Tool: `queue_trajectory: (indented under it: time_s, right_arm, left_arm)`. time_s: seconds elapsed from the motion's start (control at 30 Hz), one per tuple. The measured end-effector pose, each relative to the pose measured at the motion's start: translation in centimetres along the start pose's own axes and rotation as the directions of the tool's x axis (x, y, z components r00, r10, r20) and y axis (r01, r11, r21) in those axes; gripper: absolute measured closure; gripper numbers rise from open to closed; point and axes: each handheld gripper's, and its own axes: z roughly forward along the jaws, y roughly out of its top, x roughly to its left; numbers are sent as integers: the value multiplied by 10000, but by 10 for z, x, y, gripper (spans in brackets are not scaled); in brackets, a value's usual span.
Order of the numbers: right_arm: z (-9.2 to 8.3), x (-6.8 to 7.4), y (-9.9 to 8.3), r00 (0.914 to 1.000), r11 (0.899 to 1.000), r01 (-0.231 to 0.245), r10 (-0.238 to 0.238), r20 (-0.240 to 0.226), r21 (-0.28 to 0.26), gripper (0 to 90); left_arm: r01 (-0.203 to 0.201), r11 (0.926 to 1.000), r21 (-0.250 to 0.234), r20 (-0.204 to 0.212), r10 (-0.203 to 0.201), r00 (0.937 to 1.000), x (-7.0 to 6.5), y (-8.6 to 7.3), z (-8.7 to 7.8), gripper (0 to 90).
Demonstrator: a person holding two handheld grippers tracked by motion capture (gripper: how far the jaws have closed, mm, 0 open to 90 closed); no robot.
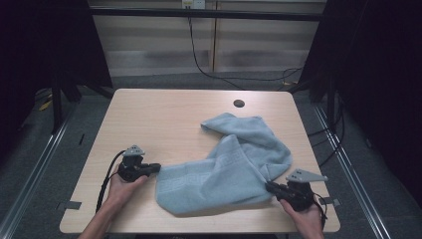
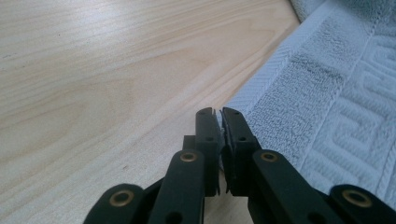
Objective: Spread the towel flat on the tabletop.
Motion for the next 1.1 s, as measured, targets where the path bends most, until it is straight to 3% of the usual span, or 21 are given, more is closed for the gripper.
queue_trajectory:
  time_s: [0.13, 0.17, 0.2, 0.23, 0.3, 0.33, 0.4, 0.43, 0.47, 0.53, 0.6, 0.67, 0.7, 0.8, 0.83, 0.9, 0.97, 1.0, 1.03, 1.1]
  right_arm:
    - [-9, 5, -15, 9997, 9998, -189, 191, -161, 100, 775]
    - [-10, 5, -11, 9997, 9999, -131, 130, -206, -4, 675]
    - [-10, 5, -11, 9997, 9999, -131, 130, -206, -4, 675]
    - [-5, 0, 0, 9994, 9994, -230, 223, -266, -255, 611]
    - [-2, -3, 7, 9994, 9989, -227, 216, -272, -403, 583]
    - [9, -8, 24, 9993, 9981, -205, 186, -338, -577, 565]
    - [16, -9, 34, 9992, 9980, -123, 100, -377, -617, 558]
    - [33, -15, 52, 9986, 9982, -87, 55, -532, -597, 533]
    - [33, -15, 52, 9986, 9982, -87, 55, -532, -597, 533]
    - [59, -21, 79, 9978, 9980, -132, 92, -659, -611, 476]
    - [68, -23, 87, 9973, 9981, -197, 155, -722, -579, 457]
    - [85, -24, 99, 9967, 9988, -121, 83, -810, -473, 413]
    - [103, -24, 106, 9967, 9998, -131, 119, -802, -141, 350]
    - [117, -24, 108, 9977, 9997, -158, 169, -658, 176, 316]
    - [129, -25, 105, 9983, 9990, -180, 201, -539, 403, 310]
    - [134, -25, 103, 9989, 9979, -192, 218, -414, 616, 320]
    - [140, -23, 98, 9998, 9952, 45, -27, -182, 978, 403]
    - [143, -18, 94, 9994, 9931, 325, -338, 90, 1126, 538]
    - [143, -18, 94, 9994, 9931, 325, -338, 90, 1126, 538]
    - [136, -13, 91, 9990, 9949, 447, -454, 58, 899, 760]
  left_arm:
    - [192, 9998, -14, 62, -191, 9998, 2, 0, 0, 860]
    - [217, 9997, -73, 137, -216, 9997, 2, 0, 0, 854]
    - [217, 9997, -73, 137, -216, 9997, 2, 0, 0, 849]
    - [196, 9997, -136, 451, -189, 9988, 1, 0, 0, 833]
    - [173, 9996, -211, 455, -163, 9988, 0, 1, -1, 807]
    - [224, 9992, -323, 562, -205, 9982, -1, 1, -2, 771]
    - [85, 9990, -435, 700, -55, 9975, -3, 3, -3, 746]
    - [26, 9992, -405, 793, 6, 9969, -5, 3, -2, 683]
    - [26, 9992, -405, 793, 6, 9969, -5, 3, -2, 664]
    - [118, 9992, -393, 884, -83, 9960, -5, 3, 0, 612]
    - [365, 9985, -405, 974, -324, 9947, -4, 3, 1, 586]
    - [228, 9990, -375, 1016, -189, 9946, -4, 2, 1, 571]
    - [107, 9995, -286, 1024, -77, 9947, -7, 2, 3, 521]
    - [-126, 9998, -155, 927, 140, 9956, -12, 2, 5, 484]
    - [-405, 9992, -31, 821, 406, 9958, -15, 2, 6, 466]
    - [-530, 9986, -3, 746, 529, 9958, -17, 2, 7, 470]
    - [-1100, 9939, 43, 678, 1094, 9917, -21, 0, 7, 607]
    - [-1445, 9894, 177, 694, 1429, 9873, -26, 0, 7, 690]
    - [-1445, 9894, 177, 694, 1429, 9873, -26, 0, 7, 744]
    - [-1529, 9879, 249, 795, 1505, 9854, -29, 0, 7, 798]
